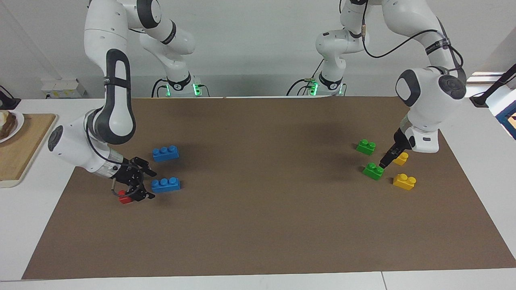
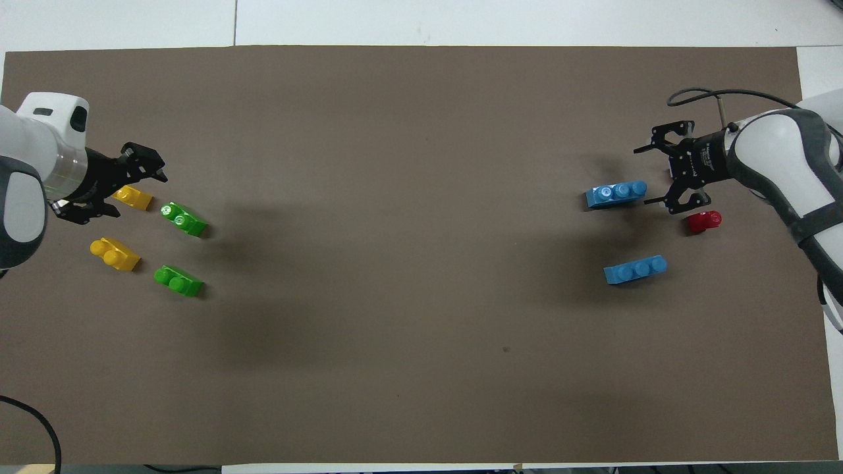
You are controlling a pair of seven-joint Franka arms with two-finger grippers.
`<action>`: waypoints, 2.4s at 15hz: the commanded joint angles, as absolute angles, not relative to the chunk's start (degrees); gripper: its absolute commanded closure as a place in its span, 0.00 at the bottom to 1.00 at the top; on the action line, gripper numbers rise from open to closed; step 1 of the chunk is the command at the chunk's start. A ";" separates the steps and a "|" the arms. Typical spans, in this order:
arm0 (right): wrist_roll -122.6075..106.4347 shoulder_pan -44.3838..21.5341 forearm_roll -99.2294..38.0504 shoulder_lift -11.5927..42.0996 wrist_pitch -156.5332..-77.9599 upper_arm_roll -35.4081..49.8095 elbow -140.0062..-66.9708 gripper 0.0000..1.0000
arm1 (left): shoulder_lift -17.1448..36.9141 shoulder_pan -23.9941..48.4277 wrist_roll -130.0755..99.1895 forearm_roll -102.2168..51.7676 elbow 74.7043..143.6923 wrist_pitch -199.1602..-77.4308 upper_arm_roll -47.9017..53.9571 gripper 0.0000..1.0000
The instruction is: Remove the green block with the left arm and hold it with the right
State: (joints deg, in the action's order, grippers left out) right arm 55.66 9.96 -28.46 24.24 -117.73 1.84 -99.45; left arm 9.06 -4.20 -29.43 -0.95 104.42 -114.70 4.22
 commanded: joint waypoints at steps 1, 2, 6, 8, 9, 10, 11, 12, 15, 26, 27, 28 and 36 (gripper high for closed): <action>53.36 10.20 -24.01 20.67 -115.93 2.20 -98.70 0.00 | 8.01 -4.13 -20.16 -0.53 100.64 -109.43 4.31 0.00; 51.96 10.20 -22.43 19.52 -114.88 2.28 -97.92 0.00 | 6.95 -4.22 -17.26 -0.53 100.63 -109.25 4.39 0.00; 39.59 10.20 -18.57 15.13 -110.31 2.20 -96.24 0.00 | 1.07 -4.22 -7.75 -0.53 100.63 -104.52 4.31 0.00; 33.42 10.11 -13.21 12.58 -108.64 2.81 -96.15 0.00 | -1.22 -4.22 -5.29 -0.53 100.55 -101.18 4.31 0.00; 31.22 9.67 -11.70 11.26 -107.68 2.81 -95.98 0.00 | -1.75 -4.22 -4.49 -0.53 100.29 -99.86 4.39 0.00; 28.77 9.15 -10.65 10.12 -106.53 2.81 -95.98 0.00 | -2.11 -4.22 -3.96 -0.53 100.02 -98.97 4.39 0.00; 25.35 8.62 -9.16 8.63 -105.48 2.81 -95.98 0.00 | -2.28 -4.22 -3.61 -0.53 99.58 -98.70 4.39 0.00; 21.05 7.83 -7.40 7.13 -104.25 2.81 -95.98 0.00 | -2.37 -4.22 -3.60 -0.44 98.62 -97.83 4.48 0.00; 13.46 4.41 -4.13 1.86 -97.67 2.90 -96.68 0.00 | -2.37 -4.13 -1.24 -0.35 97.30 -95.28 4.48 0.00; -0.35 2.19 -3.35 -4.58 -91.75 2.81 -96.77 0.00 | -2.99 -4.04 -0.88 -0.35 96.59 -93.60 4.83 0.00; -0.35 2.20 -2.03 -3.70 -92.19 2.81 -96.42 0.00 | -3.34 -4.13 -0.88 -0.35 96.59 -93.43 5.01 0.00; -0.18 2.28 -1.24 -2.91 -92.46 2.81 -96.07 0.00 | -3.43 -4.13 -0.88 -0.35 96.59 -93.43 5.10 0.00; 0.70 2.11 -0.35 -2.81 -93.25 2.81 -96.68 0.00 | -3.43 -4.13 -0.97 -0.35 96.59 -93.52 5.18 0.00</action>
